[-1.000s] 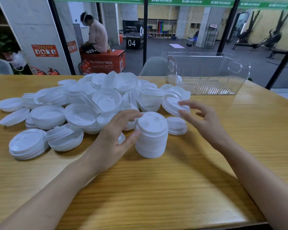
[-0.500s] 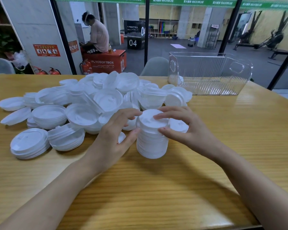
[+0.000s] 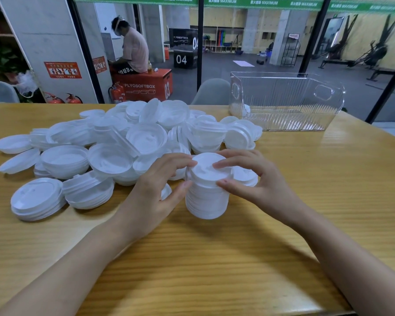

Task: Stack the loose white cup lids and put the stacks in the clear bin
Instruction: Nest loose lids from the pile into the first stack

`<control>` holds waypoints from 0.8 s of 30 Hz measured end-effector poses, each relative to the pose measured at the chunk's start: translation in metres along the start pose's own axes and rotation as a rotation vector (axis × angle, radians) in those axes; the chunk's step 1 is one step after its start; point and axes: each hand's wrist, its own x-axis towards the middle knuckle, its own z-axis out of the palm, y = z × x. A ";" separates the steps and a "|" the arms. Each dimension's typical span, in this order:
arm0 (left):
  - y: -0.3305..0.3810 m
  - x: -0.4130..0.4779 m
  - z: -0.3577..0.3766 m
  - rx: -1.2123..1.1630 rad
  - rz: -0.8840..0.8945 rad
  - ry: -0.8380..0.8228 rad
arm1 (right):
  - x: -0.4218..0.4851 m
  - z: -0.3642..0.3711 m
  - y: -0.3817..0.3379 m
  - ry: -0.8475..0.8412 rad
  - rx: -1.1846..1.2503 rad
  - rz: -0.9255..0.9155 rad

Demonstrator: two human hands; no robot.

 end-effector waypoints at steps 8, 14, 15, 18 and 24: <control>0.001 0.001 0.000 -0.008 -0.010 -0.010 | 0.008 -0.013 0.009 0.039 0.017 0.043; 0.000 0.001 0.000 -0.025 -0.021 -0.006 | 0.000 -0.025 0.063 -0.088 -0.385 0.290; 0.000 0.001 0.000 -0.024 -0.019 -0.006 | -0.003 -0.024 0.066 -0.142 -0.443 0.339; 0.000 0.001 0.001 -0.016 -0.010 -0.008 | -0.001 -0.021 0.068 -0.172 -0.532 0.364; 0.000 0.001 0.001 -0.027 -0.026 -0.007 | 0.002 -0.020 0.067 -0.047 -0.445 0.361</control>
